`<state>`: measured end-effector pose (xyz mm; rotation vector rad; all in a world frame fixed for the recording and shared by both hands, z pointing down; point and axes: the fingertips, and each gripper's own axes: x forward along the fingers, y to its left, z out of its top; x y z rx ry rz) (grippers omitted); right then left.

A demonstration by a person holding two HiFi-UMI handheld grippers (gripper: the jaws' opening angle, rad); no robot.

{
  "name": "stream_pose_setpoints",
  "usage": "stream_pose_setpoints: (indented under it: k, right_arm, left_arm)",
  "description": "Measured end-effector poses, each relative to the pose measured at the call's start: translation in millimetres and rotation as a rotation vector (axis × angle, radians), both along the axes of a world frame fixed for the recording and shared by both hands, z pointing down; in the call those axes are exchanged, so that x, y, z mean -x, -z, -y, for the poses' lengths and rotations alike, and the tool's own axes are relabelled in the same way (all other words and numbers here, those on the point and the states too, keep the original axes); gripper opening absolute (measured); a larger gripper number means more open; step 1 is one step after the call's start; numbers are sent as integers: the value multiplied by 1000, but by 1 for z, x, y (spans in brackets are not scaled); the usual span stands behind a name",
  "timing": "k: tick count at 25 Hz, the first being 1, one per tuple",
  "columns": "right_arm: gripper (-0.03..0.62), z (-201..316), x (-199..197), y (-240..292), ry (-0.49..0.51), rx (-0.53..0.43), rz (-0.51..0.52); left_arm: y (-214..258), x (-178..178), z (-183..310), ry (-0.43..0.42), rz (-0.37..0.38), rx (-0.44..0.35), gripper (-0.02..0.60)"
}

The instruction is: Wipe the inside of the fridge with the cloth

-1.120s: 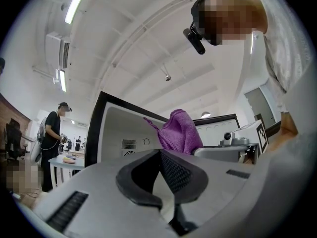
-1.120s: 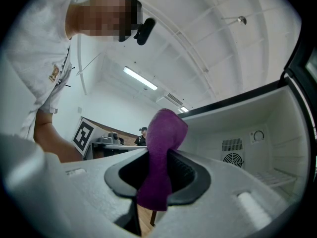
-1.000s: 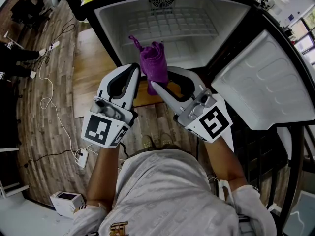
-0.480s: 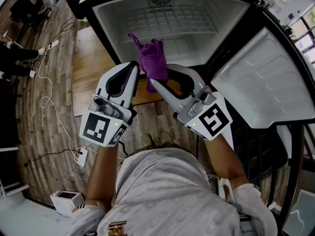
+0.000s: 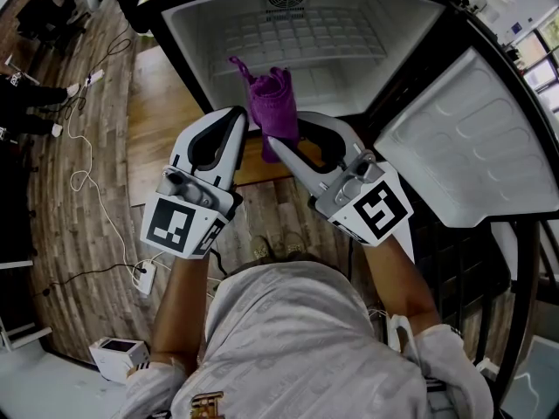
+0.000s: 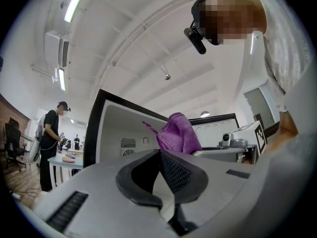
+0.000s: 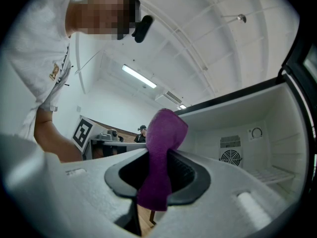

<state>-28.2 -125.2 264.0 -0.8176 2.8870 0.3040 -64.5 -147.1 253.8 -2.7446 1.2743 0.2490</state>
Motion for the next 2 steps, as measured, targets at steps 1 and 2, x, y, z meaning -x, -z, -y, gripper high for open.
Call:
stream_pose_setpoints:
  k: [1, 2]
  right_arm:
    - [104, 0, 0, 0, 0, 0, 0]
    - [104, 1, 0, 0, 0, 1, -1]
  left_arm:
    - [0, 0, 0, 0, 0, -1, 0]
    - [1, 0, 0, -1, -1, -1, 0]
